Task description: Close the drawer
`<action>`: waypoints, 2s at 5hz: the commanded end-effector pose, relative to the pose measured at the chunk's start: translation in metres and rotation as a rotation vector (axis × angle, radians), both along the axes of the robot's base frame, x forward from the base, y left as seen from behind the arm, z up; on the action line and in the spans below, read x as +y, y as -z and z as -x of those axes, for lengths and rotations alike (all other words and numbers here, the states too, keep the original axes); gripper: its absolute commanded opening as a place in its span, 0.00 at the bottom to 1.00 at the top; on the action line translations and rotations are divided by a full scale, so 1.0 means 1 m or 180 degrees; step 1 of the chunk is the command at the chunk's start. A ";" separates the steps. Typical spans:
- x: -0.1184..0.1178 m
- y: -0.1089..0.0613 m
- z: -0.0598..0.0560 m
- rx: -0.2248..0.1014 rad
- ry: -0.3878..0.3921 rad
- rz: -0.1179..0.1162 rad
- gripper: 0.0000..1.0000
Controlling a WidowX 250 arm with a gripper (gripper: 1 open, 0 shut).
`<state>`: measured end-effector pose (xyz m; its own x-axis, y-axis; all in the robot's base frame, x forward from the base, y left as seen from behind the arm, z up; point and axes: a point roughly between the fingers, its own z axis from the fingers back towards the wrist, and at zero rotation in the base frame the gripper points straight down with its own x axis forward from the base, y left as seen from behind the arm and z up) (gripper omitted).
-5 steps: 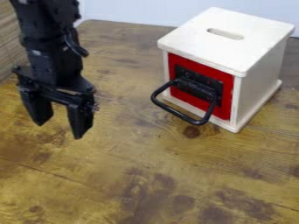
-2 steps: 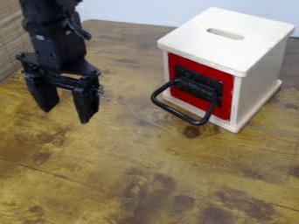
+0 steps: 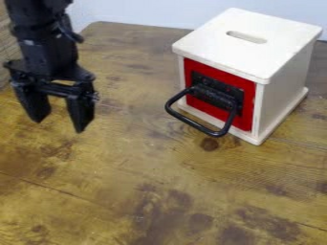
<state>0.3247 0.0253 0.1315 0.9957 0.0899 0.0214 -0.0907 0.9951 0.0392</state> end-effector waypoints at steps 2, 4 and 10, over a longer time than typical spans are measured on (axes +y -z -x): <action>-0.017 -0.022 0.007 -0.0391 0.0127 -0.0046 1.00; -0.035 -0.024 0.005 -0.0410 0.0212 -0.0091 1.00; 0.016 -0.023 -0.015 -0.0420 0.0321 -0.0100 1.00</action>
